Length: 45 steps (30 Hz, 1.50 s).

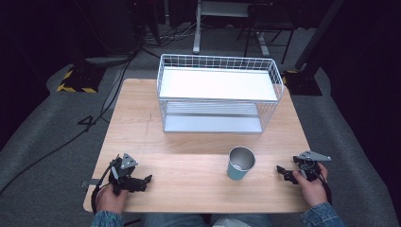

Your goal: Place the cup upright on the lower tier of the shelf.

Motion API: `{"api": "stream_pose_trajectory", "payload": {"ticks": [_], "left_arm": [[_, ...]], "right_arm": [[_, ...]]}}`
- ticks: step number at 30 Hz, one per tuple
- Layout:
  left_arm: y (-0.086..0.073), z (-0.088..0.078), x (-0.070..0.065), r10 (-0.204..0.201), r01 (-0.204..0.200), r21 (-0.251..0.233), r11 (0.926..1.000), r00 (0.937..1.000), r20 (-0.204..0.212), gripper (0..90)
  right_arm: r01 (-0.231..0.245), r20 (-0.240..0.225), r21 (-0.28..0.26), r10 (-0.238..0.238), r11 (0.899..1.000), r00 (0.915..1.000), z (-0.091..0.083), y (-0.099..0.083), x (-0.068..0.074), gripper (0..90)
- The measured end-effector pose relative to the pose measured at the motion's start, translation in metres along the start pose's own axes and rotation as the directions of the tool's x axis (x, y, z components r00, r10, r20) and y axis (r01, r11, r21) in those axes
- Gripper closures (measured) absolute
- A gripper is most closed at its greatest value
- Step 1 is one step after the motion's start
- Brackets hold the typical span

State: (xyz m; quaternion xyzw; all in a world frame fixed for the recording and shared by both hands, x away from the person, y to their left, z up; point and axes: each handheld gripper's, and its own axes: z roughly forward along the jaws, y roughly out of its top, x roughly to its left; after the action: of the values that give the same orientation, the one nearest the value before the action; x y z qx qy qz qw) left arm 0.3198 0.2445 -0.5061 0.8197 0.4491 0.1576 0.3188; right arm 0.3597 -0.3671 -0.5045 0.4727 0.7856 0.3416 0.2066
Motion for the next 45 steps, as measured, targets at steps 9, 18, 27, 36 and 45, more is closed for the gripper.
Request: {"api": "stream_pose_trajectory", "payload": {"ticks": [9,18,27,36,45], "left_arm": [[0.001,0.000,0.000,0.000,0.000,0.002,1.0000,1.0000,-0.002,0.0],[0.001,0.001,0.001,-0.001,0.001,0.004,1.0000,1.0000,-0.002,0.0],[0.003,0.002,0.002,-0.005,0.005,0.001,1.0000,1.0000,-0.005,0.0],[0.004,0.004,0.002,-0.013,0.013,-0.004,0.9999,0.9999,-0.010,0.0],[0.004,0.004,0.002,-0.014,0.014,-0.003,0.9999,0.9998,-0.010,0.0]], "right_arm": [[-0.010,0.011,0.012,0.010,1.000,0.9999,0.000,0.000,-0.001,6.7],[-0.009,0.001,-0.033,0.009,0.999,1.0000,-0.005,0.000,0.002,6.6],[-0.042,-0.023,-0.100,0.040,0.994,0.9989,-0.021,0.001,0.010,6.8],[-0.029,-0.059,-0.144,0.020,0.989,0.9981,-0.036,0.003,0.028,7.2],[-0.002,-0.106,-0.174,-0.017,0.985,0.9942,-0.048,0.006,0.048,7.7]]}}
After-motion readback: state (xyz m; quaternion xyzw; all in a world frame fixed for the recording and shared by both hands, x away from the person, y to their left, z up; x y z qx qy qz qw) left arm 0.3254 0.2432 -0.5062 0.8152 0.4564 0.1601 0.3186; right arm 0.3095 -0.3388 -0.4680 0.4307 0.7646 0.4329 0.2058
